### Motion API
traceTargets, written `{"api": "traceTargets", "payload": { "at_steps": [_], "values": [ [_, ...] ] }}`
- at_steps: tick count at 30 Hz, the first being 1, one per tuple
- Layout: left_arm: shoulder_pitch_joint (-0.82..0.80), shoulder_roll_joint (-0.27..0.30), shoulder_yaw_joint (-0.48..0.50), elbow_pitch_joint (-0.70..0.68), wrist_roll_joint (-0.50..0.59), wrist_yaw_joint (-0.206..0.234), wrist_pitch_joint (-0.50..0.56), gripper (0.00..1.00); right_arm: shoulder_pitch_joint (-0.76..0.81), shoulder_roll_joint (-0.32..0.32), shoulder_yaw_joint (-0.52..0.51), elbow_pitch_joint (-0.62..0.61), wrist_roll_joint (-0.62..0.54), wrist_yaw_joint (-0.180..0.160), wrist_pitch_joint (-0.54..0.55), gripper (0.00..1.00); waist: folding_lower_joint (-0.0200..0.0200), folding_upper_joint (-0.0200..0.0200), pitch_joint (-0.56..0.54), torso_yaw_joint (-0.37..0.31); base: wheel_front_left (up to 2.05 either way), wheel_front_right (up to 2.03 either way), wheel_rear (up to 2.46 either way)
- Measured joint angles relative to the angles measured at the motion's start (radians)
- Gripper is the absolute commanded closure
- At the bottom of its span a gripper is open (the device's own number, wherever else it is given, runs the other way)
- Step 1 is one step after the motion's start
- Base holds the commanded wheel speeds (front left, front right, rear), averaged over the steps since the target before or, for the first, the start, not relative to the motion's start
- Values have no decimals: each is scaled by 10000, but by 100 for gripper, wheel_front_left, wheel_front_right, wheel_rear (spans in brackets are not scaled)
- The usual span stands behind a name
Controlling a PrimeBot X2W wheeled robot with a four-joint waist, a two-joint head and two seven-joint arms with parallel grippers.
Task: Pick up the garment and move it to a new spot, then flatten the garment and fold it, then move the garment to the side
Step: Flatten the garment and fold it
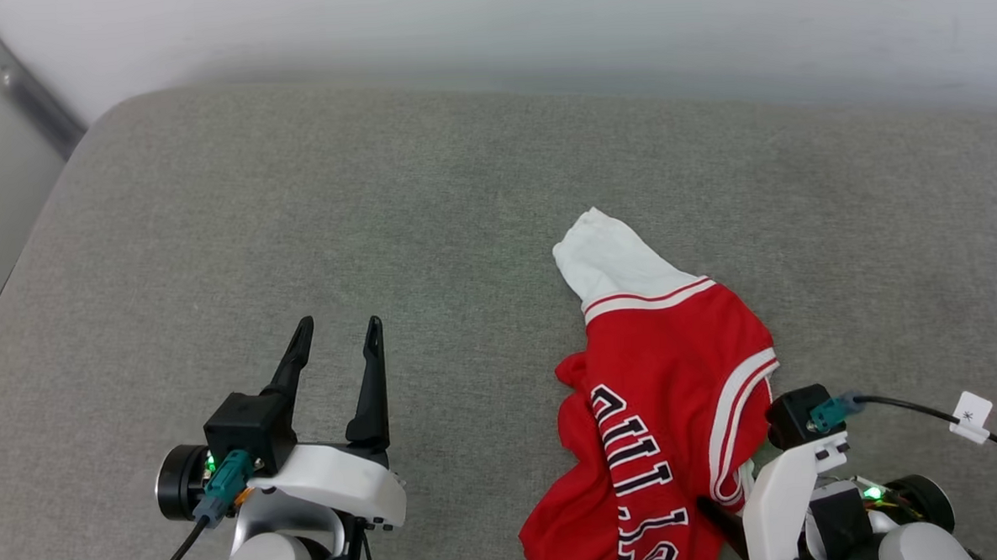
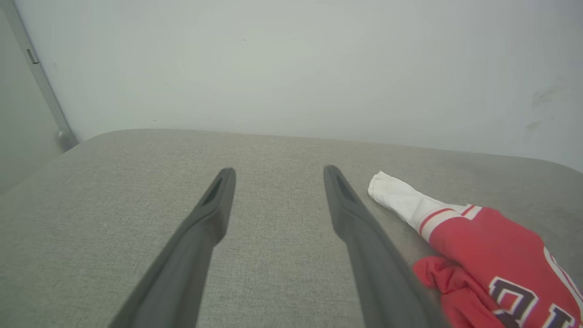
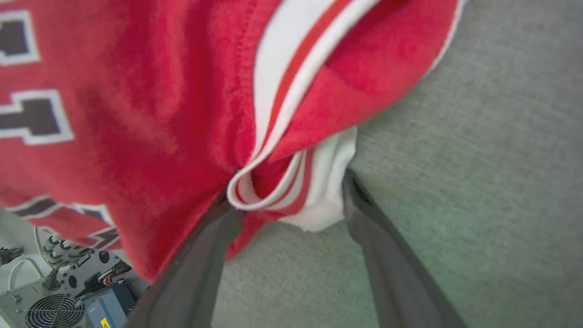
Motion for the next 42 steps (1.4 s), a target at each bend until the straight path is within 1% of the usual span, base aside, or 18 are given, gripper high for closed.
{"api": "traceTargets", "payload": {
  "at_steps": [2,3,4,5,9,14,17,20,23,25,26,27,28,31,34,36,39,42],
  "values": [
    [-4,4,8,71,-12,-8,-40,0,-111,4,67,213,194,0,44,0,0,0,75,77,0,0,0],
    [-4,8,15,107,-13,-8,-48,0,-156,-17,98,274,226,0,42,38,0,0,90,90,0,0,0],
    [-5,8,31,136,-23,-4,-79,0,-208,-54,134,311,245,2,38,95,0,1,88,78,0,0,0],
    [-4,8,33,159,-25,4,-88,0,-229,-71,167,311,278,4,-10,100,0,0,76,50,0,0,0],
    [0,-8,12,198,-46,23,-107,0,-395,-240,209,-77,136,10,-477,100,0,1,-28,-149,0,0,0],
    [12,-31,-25,207,-107,33,-140,0,-733,-497,-575,-1122,-353,2,-878,100,0,0,-199,-509,0,0,0],
    [24,-29,-52,224,-119,35,-144,0,-732,-495,-1569,-1473,-600,2,-1058,100,0,1,-290,-724,0,0,0],
    [27,-36,-119,240,-134,31,-142,0,-459,-313,-2867,-1400,-874,2,-1321,100,0,0,-354,-865,0,0,0],
    [29,-44,-151,263,-146,35,-132,0,10,176,-4149,-667,-855,6,-1718,100,-1,0,-378,-933,0,0,0],
    [32,-42,-180,268,-148,35,-128,0,303,309,-4752,102,-878,2,-2059,100,-1,0,-378,-940,0,0,0],
    [34,-42,-178,280,-159,35,-128,0,391,382,-4934,453,-836,2,-2228,67,-1,0,-380,-943,0,0,0],
    [36,-33,-167,290,-184,44,-130,0,412,504,-5053,769,-732,0,-2368,6,-1,0,-387,-960,0,0,0],
    [38,-23,-169,291,-190,46,-128,0,419,568,-5058,1007,-748,0,-2573,0,-1,0,-392,-980,0,0,0],
    [80,40,-163,311,-203,65,-98,0,354,692,-5124,1515,-642,0,-3432,0,-1,0,-400,-1027,0,0,0],
    [150,67,-171,316,-205,92,-86,0,229,750,-5112,1576,-671,0,-4445,0,-1,1,-487,-1060,0,0,0],
    [232,92,-180,345,-226,94,-81,0,255,777,-5074,1427,-861,0,-5056,0,-1,1,-592,-1069,0,0,0],
    [339,144,-167,362,-280,125,-73,0,474,794,-4899,953,-1122,0,-5691,0,-1,0,-809,-1089,0,0,0],
    [549,174,-157,345,-311,217,-25,0,775,832,-4742,343,-1296,0,-6113,0,-1,1,-1041,-1139,0,0,0]
  ]
}}
